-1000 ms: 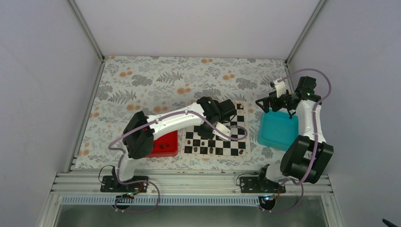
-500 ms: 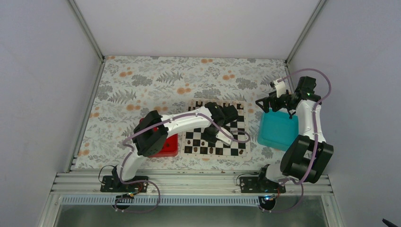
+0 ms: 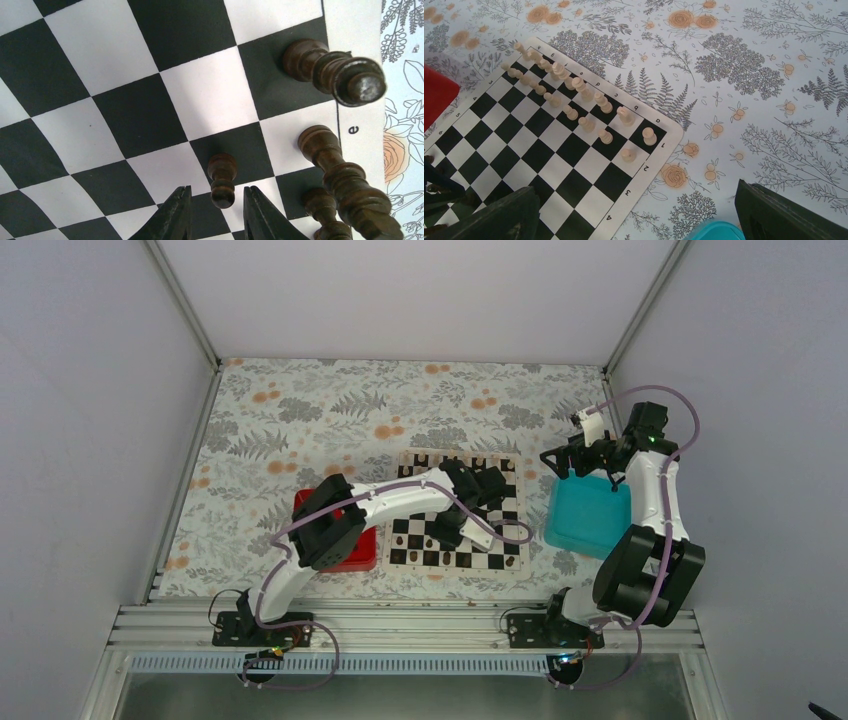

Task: Set up the chess pieces on the board
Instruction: Adjust the chess piece on the chessboard.

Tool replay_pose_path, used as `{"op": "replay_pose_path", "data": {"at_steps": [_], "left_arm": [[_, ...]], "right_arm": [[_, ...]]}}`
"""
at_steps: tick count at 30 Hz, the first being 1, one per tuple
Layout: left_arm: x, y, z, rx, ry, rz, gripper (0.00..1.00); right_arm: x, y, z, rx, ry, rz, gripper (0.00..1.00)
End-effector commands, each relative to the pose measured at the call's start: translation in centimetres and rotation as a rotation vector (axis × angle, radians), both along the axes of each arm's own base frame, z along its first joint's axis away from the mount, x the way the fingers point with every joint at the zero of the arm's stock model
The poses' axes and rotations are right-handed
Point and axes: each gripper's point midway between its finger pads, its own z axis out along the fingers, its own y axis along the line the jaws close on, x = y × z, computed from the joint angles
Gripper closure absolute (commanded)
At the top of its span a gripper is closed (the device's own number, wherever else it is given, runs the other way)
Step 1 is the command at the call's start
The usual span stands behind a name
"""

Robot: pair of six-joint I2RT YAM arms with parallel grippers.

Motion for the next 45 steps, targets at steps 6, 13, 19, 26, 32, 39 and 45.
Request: {"op": "replay_pose_path", "data": {"at_steps": [6, 13, 19, 26, 32, 39, 45], "left_arm": [[-0.6, -0.7, -0.6, -0.008, 0.033, -0.016, 0.75], [-0.7, -0.5, -0.8, 0.001, 0.036, -0.012, 0.87], [-1.1, -0.3, -1.0, 0.011, 0.047, -0.013, 0.87], [-1.8, -0.3, -1.2, 0.021, 0.056, -0.018, 0.90], [-2.1, -0.3, -0.6, 0.017, 0.058, -0.024, 0.92], [-2.6, 0.3, -0.7, 0.027, 0.065, -0.023, 0.92], [-1.9, 0.5, -0.1, 0.030, 0.020, -0.027, 0.92]], "right_arm": [[0.0, 0.4, -0.2, -0.003, -0.010, 0.025, 0.00], [-0.1, 0.5, -0.2, 0.001, -0.010, 0.025, 0.00], [-0.1, 0.5, 0.0, 0.001, -0.014, 0.024, 0.00], [-0.1, 0.5, -0.1, 0.000, -0.012, 0.024, 0.00], [-0.1, 0.5, 0.0, 0.000, -0.014, 0.024, 0.00], [-0.2, 0.5, 0.0, 0.000, -0.014, 0.024, 0.00], [-0.3, 0.5, -0.1, 0.001, -0.013, 0.025, 0.00]]}}
